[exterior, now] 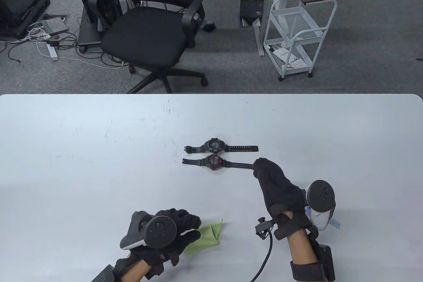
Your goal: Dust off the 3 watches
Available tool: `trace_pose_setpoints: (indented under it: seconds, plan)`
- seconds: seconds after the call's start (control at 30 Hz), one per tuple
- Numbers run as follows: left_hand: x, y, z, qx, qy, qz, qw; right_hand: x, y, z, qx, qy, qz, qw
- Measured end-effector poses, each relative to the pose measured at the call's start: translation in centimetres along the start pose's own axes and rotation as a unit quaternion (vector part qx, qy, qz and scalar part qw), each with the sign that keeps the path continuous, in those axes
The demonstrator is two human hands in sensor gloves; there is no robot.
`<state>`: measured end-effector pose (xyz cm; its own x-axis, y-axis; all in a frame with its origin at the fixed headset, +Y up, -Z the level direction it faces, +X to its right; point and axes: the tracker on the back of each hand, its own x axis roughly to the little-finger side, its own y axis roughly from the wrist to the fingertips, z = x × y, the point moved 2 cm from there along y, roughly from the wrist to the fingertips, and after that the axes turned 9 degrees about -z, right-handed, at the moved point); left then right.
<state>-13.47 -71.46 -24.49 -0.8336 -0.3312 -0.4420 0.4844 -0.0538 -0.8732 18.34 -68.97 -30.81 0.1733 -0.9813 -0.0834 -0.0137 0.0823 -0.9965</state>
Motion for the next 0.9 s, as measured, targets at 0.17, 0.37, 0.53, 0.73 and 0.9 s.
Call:
trace_pose_setpoints:
  seconds: [0.17,0.37,0.53,0.73,0.9]
  plan:
    - [-0.8,0.8,1.8,0.022,0.055,-0.013,0.998,-0.3,0.0,0.0,-0.004,0.012,0.009,1.0]
    - [-1.4,1.5,3.3,0.026,0.123,-0.024,0.992,-0.6,-0.1,-0.2,-0.006,0.011,0.021,1.0]
    - [-1.5,2.0,4.4,-0.005,0.168,-0.046,0.985,-0.7,-0.1,-0.2,-0.006,0.013,0.024,1.0]
    - [-1.9,2.3,5.2,-0.009,0.197,-0.039,0.979,-0.6,-0.1,-0.4,-0.01,0.007,0.025,1.0]
    - [-1.3,2.4,4.9,-0.015,0.16,-0.047,0.986,-0.3,0.0,-0.4,-0.012,0.004,0.02,1.0]
